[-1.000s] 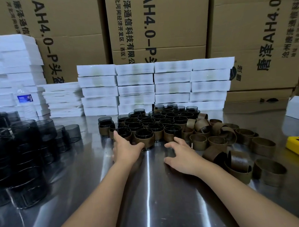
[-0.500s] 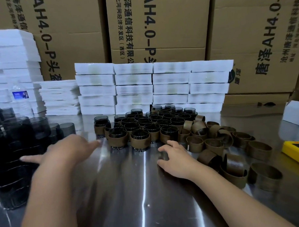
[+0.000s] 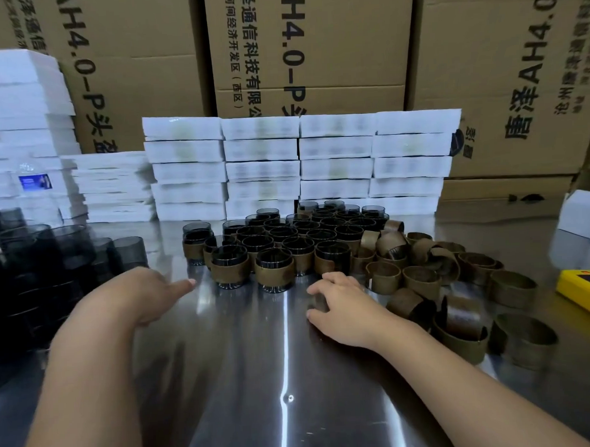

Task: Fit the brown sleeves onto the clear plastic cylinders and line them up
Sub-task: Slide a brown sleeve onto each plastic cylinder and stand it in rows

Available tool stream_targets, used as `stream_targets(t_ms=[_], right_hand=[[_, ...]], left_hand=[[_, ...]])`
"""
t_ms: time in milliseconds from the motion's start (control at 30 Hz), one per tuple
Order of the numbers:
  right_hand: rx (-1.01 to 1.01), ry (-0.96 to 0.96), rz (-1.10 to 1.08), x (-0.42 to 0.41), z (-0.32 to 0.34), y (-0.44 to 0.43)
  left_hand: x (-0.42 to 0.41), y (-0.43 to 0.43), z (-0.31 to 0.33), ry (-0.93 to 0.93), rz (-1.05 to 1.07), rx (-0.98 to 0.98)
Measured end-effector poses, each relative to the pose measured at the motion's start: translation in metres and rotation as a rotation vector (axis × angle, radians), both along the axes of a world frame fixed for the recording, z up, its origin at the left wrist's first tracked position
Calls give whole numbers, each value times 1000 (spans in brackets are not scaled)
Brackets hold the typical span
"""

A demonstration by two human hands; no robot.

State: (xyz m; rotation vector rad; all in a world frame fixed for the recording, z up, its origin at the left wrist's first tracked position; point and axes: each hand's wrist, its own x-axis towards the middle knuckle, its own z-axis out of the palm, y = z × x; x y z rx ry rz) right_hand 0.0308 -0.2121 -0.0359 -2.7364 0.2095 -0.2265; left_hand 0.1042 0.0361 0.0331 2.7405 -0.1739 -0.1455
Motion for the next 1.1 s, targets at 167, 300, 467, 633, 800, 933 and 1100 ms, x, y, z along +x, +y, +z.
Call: stream_targets(t_ms=[167, 300, 467, 633, 800, 933, 1100], right_hand=[[-135, -29, -45, -4, 6, 0], [-434, -185, -233, -9, 17, 0], [-568, -289, -546, -19, 35, -12], [-497, 9, -591, -23, 37, -20], [-427, 82, -547, -23, 37, -16], [-431, 95, -528, -24, 37, -15], [-430, 99, -517, -24, 37, -13]], left_hand=[[-15, -30, -6, 32, -341, 164], [-35, -64, -14, -22, -690, 136], [-56, -101, -31, -346, -958, 25], [-70, -118, -51, -665, -1116, -202], [-58, -119, -57, -720, -1034, -426], [-43, -117, -59, -704, -913, -503], [-33, -119, -68, -698, -796, -475]])
